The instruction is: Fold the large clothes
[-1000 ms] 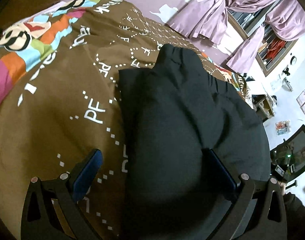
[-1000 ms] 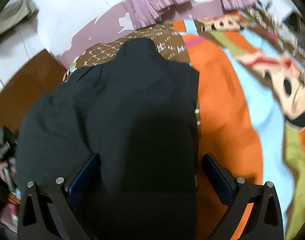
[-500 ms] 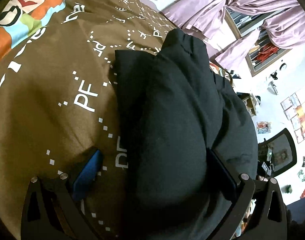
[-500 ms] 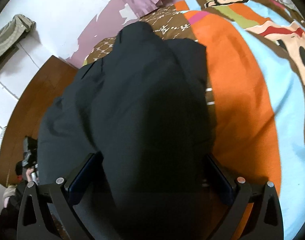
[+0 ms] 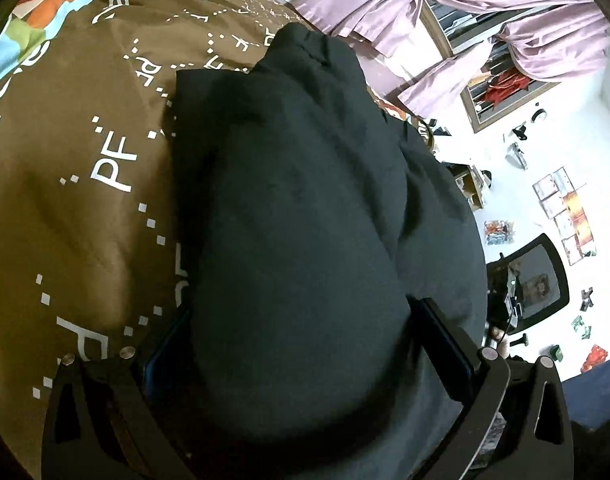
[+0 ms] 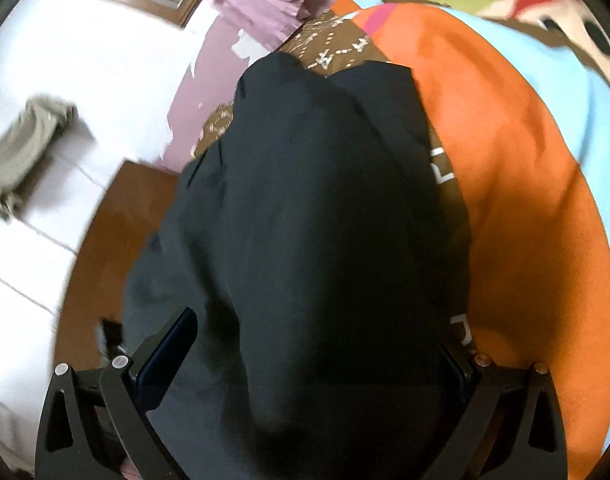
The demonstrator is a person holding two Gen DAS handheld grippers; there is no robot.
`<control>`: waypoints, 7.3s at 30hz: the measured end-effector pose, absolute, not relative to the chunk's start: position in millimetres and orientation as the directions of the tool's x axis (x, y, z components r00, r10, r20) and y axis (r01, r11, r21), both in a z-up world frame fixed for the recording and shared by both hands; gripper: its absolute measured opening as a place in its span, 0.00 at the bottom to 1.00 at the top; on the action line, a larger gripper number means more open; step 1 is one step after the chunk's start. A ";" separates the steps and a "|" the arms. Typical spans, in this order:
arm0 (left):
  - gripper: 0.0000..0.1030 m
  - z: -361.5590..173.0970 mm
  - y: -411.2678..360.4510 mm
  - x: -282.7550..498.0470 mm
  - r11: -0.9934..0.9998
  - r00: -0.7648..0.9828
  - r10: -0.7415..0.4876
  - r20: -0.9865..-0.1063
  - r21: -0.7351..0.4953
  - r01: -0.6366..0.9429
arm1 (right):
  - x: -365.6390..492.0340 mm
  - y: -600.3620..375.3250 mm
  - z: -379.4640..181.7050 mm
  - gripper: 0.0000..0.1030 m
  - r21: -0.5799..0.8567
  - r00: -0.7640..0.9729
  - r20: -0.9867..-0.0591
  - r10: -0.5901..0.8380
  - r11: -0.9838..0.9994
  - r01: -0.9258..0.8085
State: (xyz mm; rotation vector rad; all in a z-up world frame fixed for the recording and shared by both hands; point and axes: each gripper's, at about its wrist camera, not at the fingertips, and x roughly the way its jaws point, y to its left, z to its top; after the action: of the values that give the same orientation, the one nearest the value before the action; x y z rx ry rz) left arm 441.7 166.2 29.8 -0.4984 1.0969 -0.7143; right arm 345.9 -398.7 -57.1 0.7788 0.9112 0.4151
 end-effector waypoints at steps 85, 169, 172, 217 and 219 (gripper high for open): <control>0.22 176.9 133.6 396.7 0.712 0.576 -0.677 -0.458 -0.605 0.356 | 324.9 -316.3 105.0 0.18 0.372 0.800 -0.390 0.457 0.872 -0.317; 0.99 156.7 64.9 249.1 0.985 0.889 -0.171 -0.424 -0.036 0.171 | 215.7 -263.0 87.6 1.00 0.197 0.925 -0.366 0.100 0.980 -0.027; 0.99 160.5 65.0 240.0 0.983 0.882 -0.180 -0.435 -0.054 0.174 | 201.0 -259.0 91.3 1.00 0.195 0.933 -0.345 0.099 0.980 -0.032; 0.99 137.3 71.3 137.0 0.982 0.902 -0.172 -0.396 0.000 0.187 | 92.4 -184.3 86.1 1.00 0.143 0.911 -0.329 0.248 0.967 -0.212; 0.99 130.5 72.2 134.2 0.981 0.897 -0.184 -0.402 -0.013 0.196 | 89.9 -183.3 79.9 1.00 0.170 0.901 -0.338 0.273 0.959 -0.227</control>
State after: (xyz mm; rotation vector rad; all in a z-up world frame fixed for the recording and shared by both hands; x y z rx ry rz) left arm 134.2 72.2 130.5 0.0284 0.4141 -0.1967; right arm 89.9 -183.3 79.9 0.1281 0.3677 0.2593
